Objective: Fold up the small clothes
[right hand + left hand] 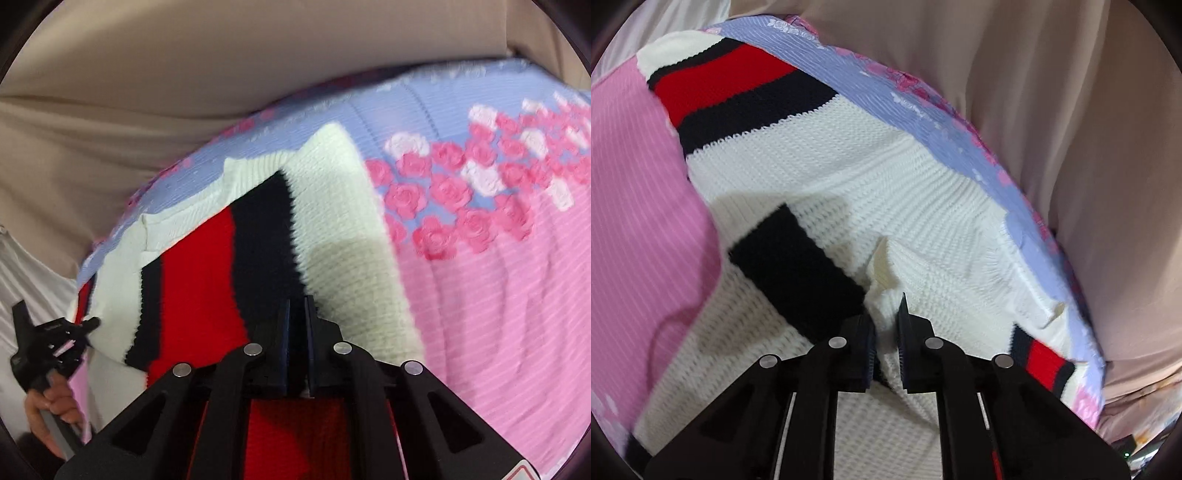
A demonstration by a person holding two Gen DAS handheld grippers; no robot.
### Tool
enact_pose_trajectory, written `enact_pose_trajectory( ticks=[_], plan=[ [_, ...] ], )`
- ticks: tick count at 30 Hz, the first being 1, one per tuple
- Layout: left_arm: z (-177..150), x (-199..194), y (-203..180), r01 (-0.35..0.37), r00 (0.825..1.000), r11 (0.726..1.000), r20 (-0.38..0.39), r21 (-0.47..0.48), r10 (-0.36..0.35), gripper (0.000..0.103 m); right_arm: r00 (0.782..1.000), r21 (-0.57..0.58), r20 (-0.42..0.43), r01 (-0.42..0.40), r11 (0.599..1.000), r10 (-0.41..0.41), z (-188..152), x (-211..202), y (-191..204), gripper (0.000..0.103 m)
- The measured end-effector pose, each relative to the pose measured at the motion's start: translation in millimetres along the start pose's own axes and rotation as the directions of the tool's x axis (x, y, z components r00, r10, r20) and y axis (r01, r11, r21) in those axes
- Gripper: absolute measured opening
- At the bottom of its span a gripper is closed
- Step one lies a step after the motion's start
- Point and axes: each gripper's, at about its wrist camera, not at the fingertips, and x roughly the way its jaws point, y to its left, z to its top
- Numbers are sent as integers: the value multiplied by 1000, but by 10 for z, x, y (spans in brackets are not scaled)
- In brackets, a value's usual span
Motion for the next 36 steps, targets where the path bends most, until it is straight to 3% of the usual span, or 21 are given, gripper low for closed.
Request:
enact_pose_trajectory(
  ticks=[3,5,7,8,11,14,17,18,21,22,23,24,26,28,30,33,36],
  plan=[
    [-12,-14,94,26,1000,1000,-17,-6,-26,11,1000,21,-8,-4,1000,4,-38,-10,-45,1],
    [7,-175,142,80,997,997,14,-18,-79,14,1000,55,-3,-6,998,7,-40,-252,15,10],
    [106,-400,297,94,992,994,87,-57,-89,28,998,57,27,-56,997,55,-179,-526,79,17],
    [187,-478,410,89,990,992,114,-91,-78,43,998,50,23,-64,997,63,-241,-553,132,17],
    [578,-615,947,58,983,969,185,-242,-13,48,996,0,-37,-78,997,78,-589,-760,277,23],
    [1025,-644,1586,10,965,918,245,-396,95,51,991,-78,-119,-74,994,64,-1040,-880,490,23],
    [1468,-501,2188,-46,952,851,235,-522,195,51,970,-103,-229,-108,989,82,-1464,-935,693,23],
    [1567,-472,2340,-45,949,836,238,-547,207,48,963,-112,-255,-115,987,84,-1550,-910,784,23],
    [1810,-452,2526,-49,937,826,261,-562,232,46,945,-157,-321,-123,980,67,-1808,-867,995,23],
    [1866,-435,2547,-47,936,830,265,-556,231,41,940,-168,-336,-124,978,62,-1874,-858,1051,24],
    [1920,-400,2557,-47,940,836,260,-546,223,17,936,-169,-346,-130,977,65,-1921,-859,1103,24],
    [1979,-330,2561,-56,951,841,229,-538,209,8,932,-168,-357,-135,977,67,-1950,-839,1145,24],
    [2009,-360,2519,-61,945,847,241,-529,219,5,929,-173,-363,-142,975,71,-1989,-843,1201,25],
    [2014,-530,2340,-57,933,882,289,-468,213,4,934,-184,-350,-146,972,74,-1966,-856,1247,26],
    [1964,-712,1940,-48,922,934,345,-354,178,4,938,-190,-339,-148,970,77,-1905,-787,1324,26],
    [1650,-1009,1107,13,904,995,426,-100,31,4,948,-192,-309,-136,972,72,-1800,-742,1373,26],
    [1050,-1103,196,93,914,984,379,151,-144,4,965,-176,-256,-107,979,60,-1646,-756,1316,26]
  ],
)
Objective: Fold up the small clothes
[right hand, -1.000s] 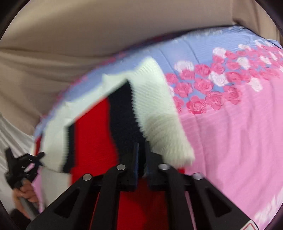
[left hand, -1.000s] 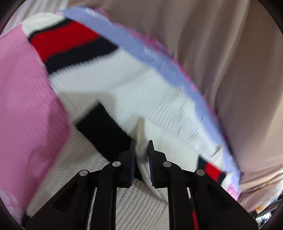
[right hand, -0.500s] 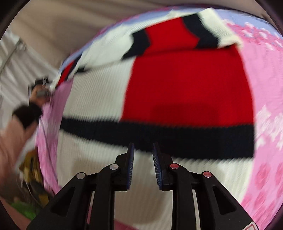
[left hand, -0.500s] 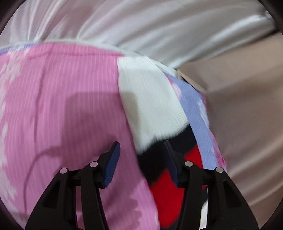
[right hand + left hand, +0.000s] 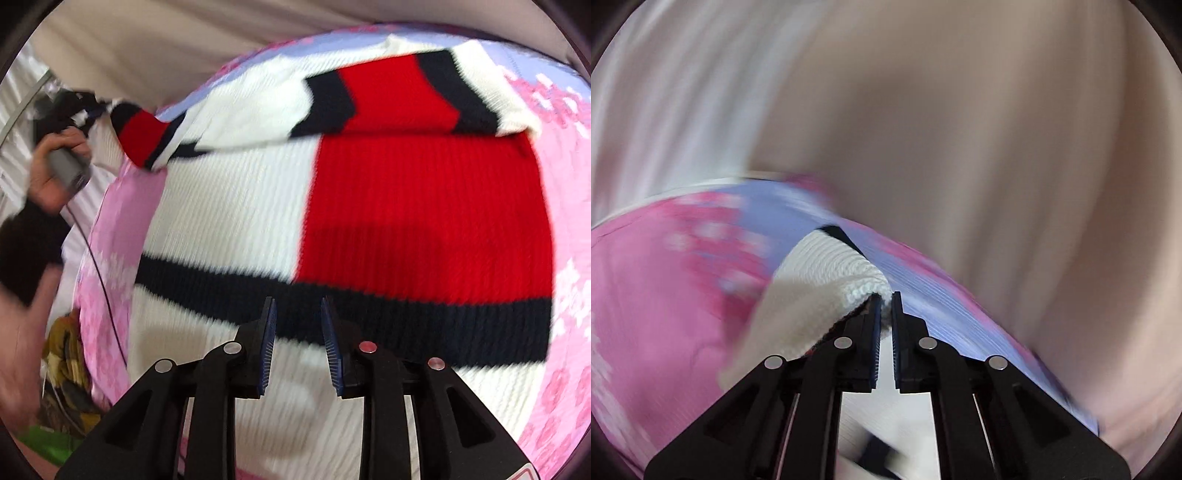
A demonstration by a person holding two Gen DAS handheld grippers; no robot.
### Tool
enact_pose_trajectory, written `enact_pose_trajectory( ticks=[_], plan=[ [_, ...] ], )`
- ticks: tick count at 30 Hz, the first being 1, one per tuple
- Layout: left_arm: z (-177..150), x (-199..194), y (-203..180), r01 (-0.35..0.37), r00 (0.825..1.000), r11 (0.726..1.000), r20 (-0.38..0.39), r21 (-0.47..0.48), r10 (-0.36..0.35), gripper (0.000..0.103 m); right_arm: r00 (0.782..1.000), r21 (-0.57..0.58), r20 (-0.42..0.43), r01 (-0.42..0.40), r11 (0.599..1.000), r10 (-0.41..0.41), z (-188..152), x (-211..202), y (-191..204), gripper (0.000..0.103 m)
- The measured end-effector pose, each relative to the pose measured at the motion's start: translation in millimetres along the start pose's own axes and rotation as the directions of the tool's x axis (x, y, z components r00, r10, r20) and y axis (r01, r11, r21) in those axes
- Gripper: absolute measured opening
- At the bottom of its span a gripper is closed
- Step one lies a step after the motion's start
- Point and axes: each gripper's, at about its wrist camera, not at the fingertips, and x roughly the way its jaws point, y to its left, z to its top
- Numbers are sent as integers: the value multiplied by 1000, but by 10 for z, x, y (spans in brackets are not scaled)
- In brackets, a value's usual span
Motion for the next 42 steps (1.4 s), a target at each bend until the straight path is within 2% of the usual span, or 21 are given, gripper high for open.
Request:
enact_pose_trajectory(
  ticks=[3,4,6,8,10,11,14,16,20,26,27,28,29,30,32,33,34,36,37,39,42],
  plan=[
    [-829,-53,-882,158,977,976,-169,152,-132,9,998,31,47,47,998,-49,111,-72,-192,26],
    [-1124,-5,-1056,178,964,968,-229,176,-136,10,996,46,57,65,997,-68,146,-87,-284,27],
    [-1656,129,-1246,182,931,963,-349,196,-105,25,992,76,70,98,992,-103,211,-104,-456,31],
    [-1936,155,-1205,168,912,974,-400,153,-94,35,988,113,80,120,986,-129,288,-141,-613,34],
    [-1943,107,-1050,142,917,986,-386,92,-96,49,986,132,114,109,985,-125,406,-211,-715,43],
    [-1882,77,-897,94,931,994,-359,51,-70,57,983,126,138,108,986,-125,478,-237,-723,46],
    [-1723,25,-528,-3,948,998,-318,-65,-18,59,972,40,191,130,991,-135,727,-216,-581,52],
    [-1529,127,-225,-86,949,986,-314,-146,37,59,962,-116,233,174,978,-144,929,-137,-265,54],
    [-1271,202,145,-152,951,958,-300,-243,75,59,959,-460,265,214,862,-97,1124,245,482,72],
    [-1113,256,483,-147,951,928,-306,-343,38,60,962,-725,218,273,632,-166,1108,1113,1109,72],
    [-1090,238,523,-146,950,923,-312,-357,29,60,960,-722,207,280,633,-188,1157,1212,1106,60],
    [-1085,264,518,-146,948,921,-316,-361,27,60,964,-698,184,265,665,-190,1244,1258,1074,37],
    [-1074,284,513,-147,946,921,-322,-361,25,60,972,-644,171,236,728,-164,1365,1204,1021,24],
    [-1065,289,534,-145,946,921,-322,-362,22,60,986,-540,137,154,827,-94,1549,1048,898,13],
    [-1051,292,545,-134,947,918,-321,-374,8,60,980,-269,171,-49,962,98,1862,559,476,13],
    [-1052,303,557,-129,946,914,-323,-385,-3,60,967,-158,208,-113,981,145,1944,387,252,13],
    [-1064,323,565,-128,944,906,-331,-404,-15,60,950,-22,246,-194,981,193,2004,233,-55,13],
    [-1105,357,580,-123,937,886,-346,-447,-44,60,926,237,282,-321,917,251,2017,169,-756,13],
    [-1141,377,572,-124,933,873,-356,-471,-60,60,939,301,263,-298,906,222,2005,240,-973,14],
    [-1211,409,502,-126,925,858,-371,-499,-80,60,981,339,165,-154,928,102,1997,460,-1250,15],
    [-1257,458,394,-126,922,858,-377,-499,-84,61,984,358,137,-156,920,113,2014,615,-1364,22]
  ],
)
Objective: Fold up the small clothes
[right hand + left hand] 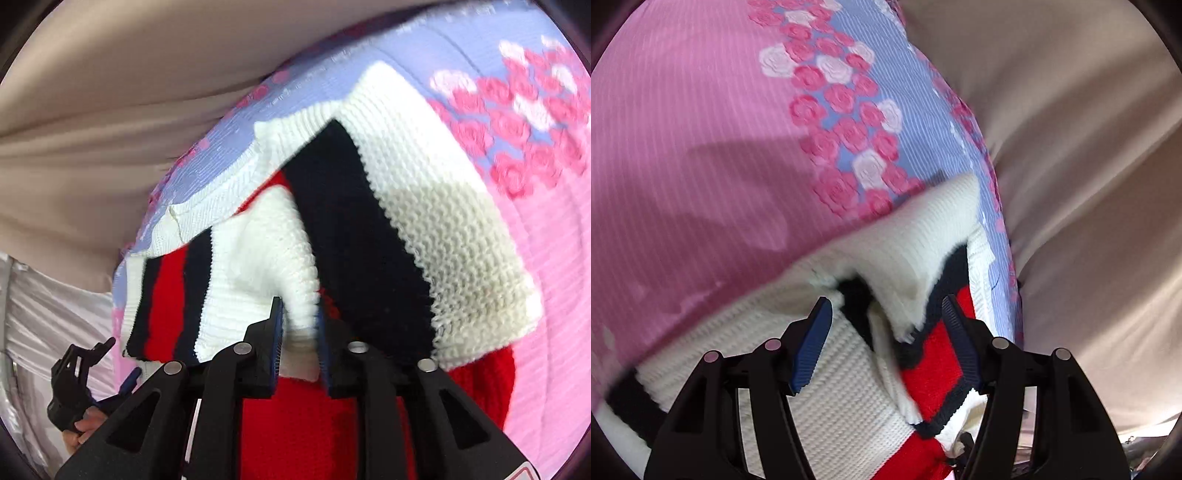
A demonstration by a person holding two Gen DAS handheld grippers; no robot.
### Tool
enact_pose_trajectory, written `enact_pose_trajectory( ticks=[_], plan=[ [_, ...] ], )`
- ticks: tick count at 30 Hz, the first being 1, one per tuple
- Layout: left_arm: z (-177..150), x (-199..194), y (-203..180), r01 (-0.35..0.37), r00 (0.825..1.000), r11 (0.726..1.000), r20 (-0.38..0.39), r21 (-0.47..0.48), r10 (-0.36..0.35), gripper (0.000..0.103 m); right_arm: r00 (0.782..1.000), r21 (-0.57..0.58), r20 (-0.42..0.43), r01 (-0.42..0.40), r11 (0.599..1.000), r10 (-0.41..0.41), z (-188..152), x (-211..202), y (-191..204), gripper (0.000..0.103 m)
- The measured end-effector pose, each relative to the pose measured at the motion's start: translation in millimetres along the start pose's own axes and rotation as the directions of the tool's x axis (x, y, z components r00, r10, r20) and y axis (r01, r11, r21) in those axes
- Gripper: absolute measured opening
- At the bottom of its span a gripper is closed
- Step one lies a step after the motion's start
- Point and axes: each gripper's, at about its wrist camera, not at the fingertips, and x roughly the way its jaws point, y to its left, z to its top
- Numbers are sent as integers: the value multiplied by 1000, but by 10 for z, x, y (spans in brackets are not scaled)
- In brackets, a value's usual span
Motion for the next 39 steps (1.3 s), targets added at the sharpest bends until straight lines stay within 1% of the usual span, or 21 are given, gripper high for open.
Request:
enact_pose_trajectory(
  ticks=[2,4,6,7,8,9,10,12,14,15,16,17,18,22,25,26,31,32,33,36,39],
  plan=[
    [18,73,7,-21,1000,999,2,-24,21,61,999,17,25,-33,999,32,33,-5,19,34],
    [67,114,50,-22,1000,998,13,-64,23,60,998,8,60,-28,1000,27,14,-78,38,56],
    [135,143,72,-30,999,996,32,-82,33,57,998,0,70,7,1000,-7,67,-29,90,61],
    [154,162,72,-33,999,996,32,-83,35,54,998,-6,61,32,999,-31,110,3,85,58],
    [160,166,66,-34,999,996,32,-80,37,41,997,-12,56,60,998,-59,93,43,125,50],
    [166,160,39,-22,999,998,41,-62,25,15,994,-23,58,90,996,-88,147,76,176,13],
    [183,126,5,-18,998,999,56,-44,20,10,995,-21,64,73,997,-71,126,14,171,7],
    [185,-79,-81,6,990,1000,140,-4,-5,10,982,-23,167,-86,996,88,224,-342,208,7],
    [181,-138,-111,2,986,1000,166,24,-6,9,952,-81,255,-153,985,169,302,-631,305,6],
    [166,-77,-105,-19,988,999,155,45,11,9,944,-127,284,-138,982,169,343,-656,321,6],
    [158,-3,-89,-51,989,997,141,53,43,9,965,-138,243,-67,988,99,405,-488,279,6],
    [137,68,-66,-89,989,995,125,54,82,9,991,-108,130,13,994,1,469,-164,135,6],
    [105,115,-25,-112,988,992,112,51,106,9,996,-77,74,60,995,-55,465,-7,19,6],
    [78,65,-1,-130,982,987,147,89,117,9,985,-75,168,-33,997,45,424,-150,16,6],
    [100,121,-6,-158,979,983,147,98,142,9,995,-68,69,72,995,-67,457,247,-57,4],
    [103,144,-34,-168,977,980,150,107,151,9,995,-80,86,65,995,-58,461,270,-50,4],
    [110,73,-15,-118,991,981,81,155,106,16,992,-1,116,51,999,-50,285,-85,-84,16],
    [79,-47,12,-111,993,978,61,179,102,25,991,10,131,35,999,-36,136,-249,-110,16],
    [23,-197,50,-133,991,969,63,209,122,47,991,3,133,34,999,-34,19,-390,-129,19],
    [-178,-657,295,-181,983,937,94,298,160,65,991,-53,97,96,994,-90,-705,-809,-271,48],
    [-546,-1034,817,-240,970,907,38,346,242,70,989,-96,-51,135,986,-140,-1578,-1112,-583,54]
  ],
)
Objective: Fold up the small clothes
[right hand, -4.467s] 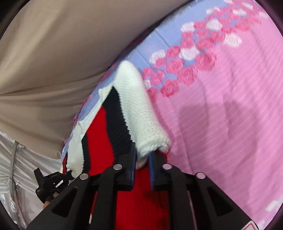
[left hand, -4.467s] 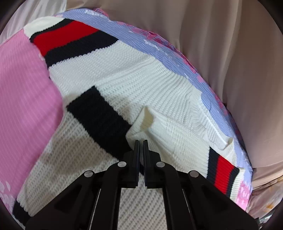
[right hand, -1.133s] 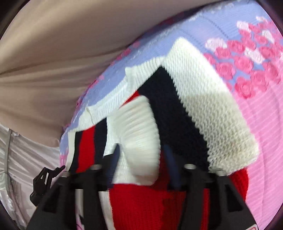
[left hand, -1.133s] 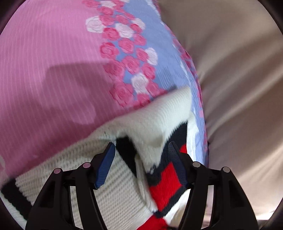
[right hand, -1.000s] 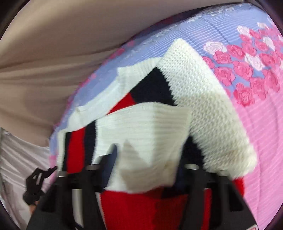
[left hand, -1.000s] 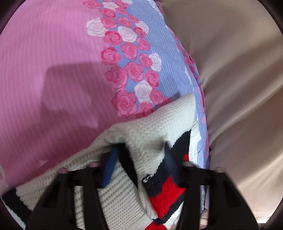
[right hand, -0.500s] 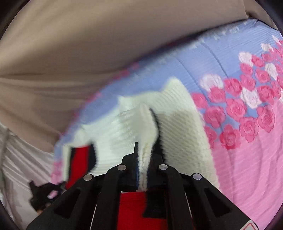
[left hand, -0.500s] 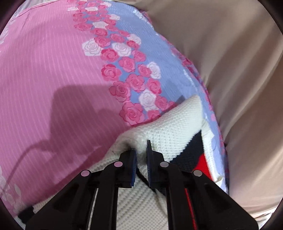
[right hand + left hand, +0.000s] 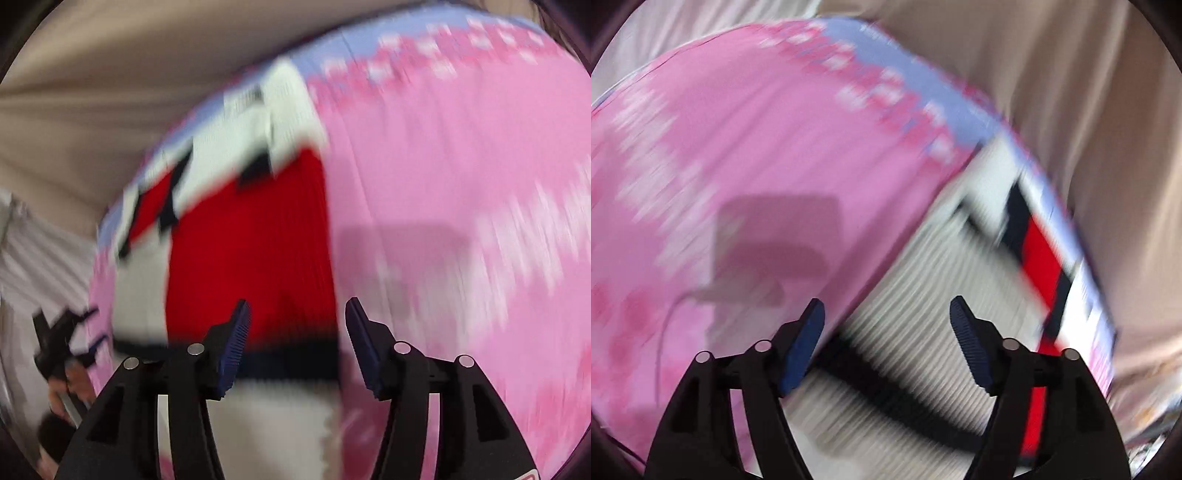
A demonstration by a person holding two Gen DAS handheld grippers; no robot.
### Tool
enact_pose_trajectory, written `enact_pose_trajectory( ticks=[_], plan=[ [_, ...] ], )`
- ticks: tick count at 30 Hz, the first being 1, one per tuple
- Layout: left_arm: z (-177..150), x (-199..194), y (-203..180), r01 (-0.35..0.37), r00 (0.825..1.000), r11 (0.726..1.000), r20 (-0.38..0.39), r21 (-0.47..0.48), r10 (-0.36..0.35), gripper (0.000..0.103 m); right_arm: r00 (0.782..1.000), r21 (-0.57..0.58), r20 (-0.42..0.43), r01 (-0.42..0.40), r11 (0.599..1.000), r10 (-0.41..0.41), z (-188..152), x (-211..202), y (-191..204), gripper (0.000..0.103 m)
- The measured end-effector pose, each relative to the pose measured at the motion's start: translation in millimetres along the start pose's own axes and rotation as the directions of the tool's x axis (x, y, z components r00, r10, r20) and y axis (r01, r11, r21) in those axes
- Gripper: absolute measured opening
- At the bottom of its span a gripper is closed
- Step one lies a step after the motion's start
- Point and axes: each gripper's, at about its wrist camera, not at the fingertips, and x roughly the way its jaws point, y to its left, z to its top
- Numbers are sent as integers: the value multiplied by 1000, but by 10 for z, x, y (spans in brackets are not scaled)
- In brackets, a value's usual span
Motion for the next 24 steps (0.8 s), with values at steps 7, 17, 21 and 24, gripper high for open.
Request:
enact_pose_trajectory(
  ticks=[7,17,21,24],
  plan=[
    [-809,-294,472,-11,999,1000,-52,-10,11,78,994,-75,-112,-16,997,7,-1071,33,94,68],
    [-812,-193,184,16,993,1000,-116,-22,-18,11,997,-55,-40,-62,997,60,-640,72,229,9],
    [-946,-622,180,47,994,999,-99,22,-44,4,996,-61,48,-70,996,73,-655,-545,56,8],
    [-1227,-808,260,48,985,996,-168,69,-36,4,999,-80,46,-14,997,18,-772,-881,-138,7]
  ],
)
